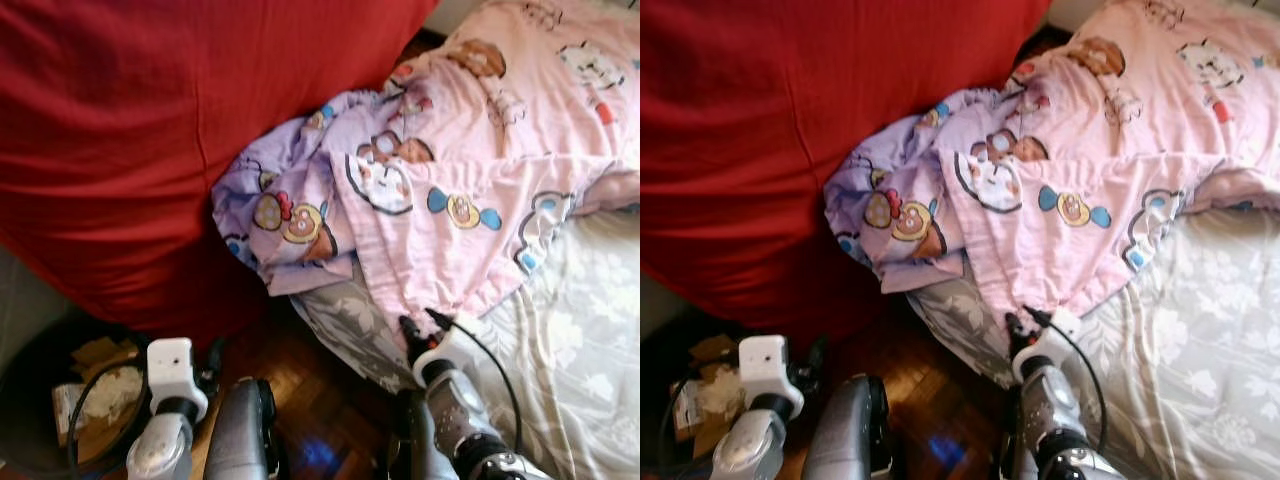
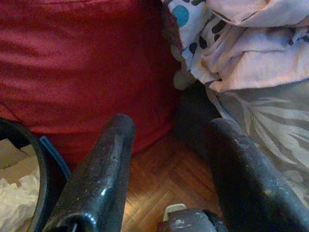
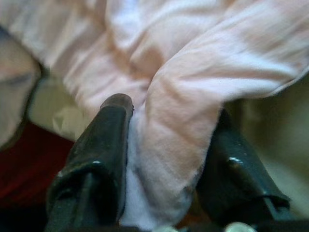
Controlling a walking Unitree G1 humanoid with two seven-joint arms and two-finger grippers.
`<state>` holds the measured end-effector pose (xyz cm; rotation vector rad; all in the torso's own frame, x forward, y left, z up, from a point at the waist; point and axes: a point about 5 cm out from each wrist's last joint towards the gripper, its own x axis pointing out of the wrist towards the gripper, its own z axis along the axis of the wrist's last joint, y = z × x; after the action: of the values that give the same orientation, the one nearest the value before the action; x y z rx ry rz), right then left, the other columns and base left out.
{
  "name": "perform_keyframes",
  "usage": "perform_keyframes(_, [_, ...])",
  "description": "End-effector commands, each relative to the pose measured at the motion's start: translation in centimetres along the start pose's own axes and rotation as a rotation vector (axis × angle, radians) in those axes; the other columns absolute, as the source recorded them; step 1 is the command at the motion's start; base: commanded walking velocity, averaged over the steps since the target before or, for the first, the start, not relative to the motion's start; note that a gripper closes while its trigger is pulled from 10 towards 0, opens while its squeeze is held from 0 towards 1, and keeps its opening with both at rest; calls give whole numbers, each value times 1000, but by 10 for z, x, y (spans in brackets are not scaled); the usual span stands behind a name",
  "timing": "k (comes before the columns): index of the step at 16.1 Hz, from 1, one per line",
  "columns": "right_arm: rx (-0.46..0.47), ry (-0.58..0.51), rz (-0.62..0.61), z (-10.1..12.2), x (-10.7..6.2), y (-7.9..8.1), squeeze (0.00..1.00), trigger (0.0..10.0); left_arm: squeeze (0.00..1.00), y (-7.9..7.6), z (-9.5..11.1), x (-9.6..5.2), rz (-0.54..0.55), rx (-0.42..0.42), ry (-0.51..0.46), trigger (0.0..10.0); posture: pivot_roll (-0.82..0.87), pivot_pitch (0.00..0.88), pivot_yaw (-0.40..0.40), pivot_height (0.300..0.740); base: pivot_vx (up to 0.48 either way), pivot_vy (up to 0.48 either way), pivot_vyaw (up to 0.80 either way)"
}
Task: Clean up the room
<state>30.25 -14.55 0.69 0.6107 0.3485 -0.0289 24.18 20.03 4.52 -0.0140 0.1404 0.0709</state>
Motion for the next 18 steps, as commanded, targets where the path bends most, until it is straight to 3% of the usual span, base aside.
perform_keyframes(1, [11, -9, -39, -2, -4, -8, 0, 0, 0, 1, -8, -3, 10, 5, 24, 10000, 110, 152, -11, 594, 0, 0, 0])
perform_keyframes(4, [-21, -68, -91, 7, -6, -17, 0, 0, 0, -4, -8, 2, -12, 18, 16, 10000, 106, 112, -14, 594, 0, 0, 0])
perform_keyframes(7, [-226, -133, 12, 12, -7, -2, 0, 0, 0, -6, -9, 5, -11, 10, 13, 10000, 84, 88, -20, 594, 0, 0, 0])
perform_keyframes(9, [-288, -189, 21, 15, -12, -3, 0, 0, 0, -7, -11, 5, -12, 5, 16, 10000, 63, 82, -20, 594, 0, 0, 0])
perform_keyframes(10, [-319, -209, 19, 15, -18, -6, 0, 6510, 0, -6, -12, 5, -8, -2, 19, 10000, 50, 79, -19, 594, 0, 0, 0])
perform_keyframes(11, [-330, -208, 21, 13, -20, -7, 0, 6510, 0, -6, -13, 5, -4, -8, 20, 10000, 49, 78, -19, 594, 0, 0, 0])
perform_keyframes(12, [-350, -202, 29, 10, -23, -8, 0, 10000, 0, -6, -13, 5, 2, -22, 22, 10000, 47, 74, -18, 594, 0, 0, 0])
perform_keyframes(13, [-389, -207, 30, 9, -27, -10, 0, 10000, 0, -7, -13, 7, 1, -25, 20, 10000, 43, 69, -15, 594, 0, 0, 0])
perform_keyframes(15, [-359, -273, 1, 18, -29, -10, 0, 10000, 0, -8, -13, 9, -4, -28, 16, 10000, 40, 67, -13, 599, 0, 0, 0])
perform_keyframes(18, [-370, -274, -11, 22, -26, -8, 0, 10000, 0, -8, -14, 11, -6, -34, 17, 10000, 41, 56, -9, 639, 0, 0, 0])
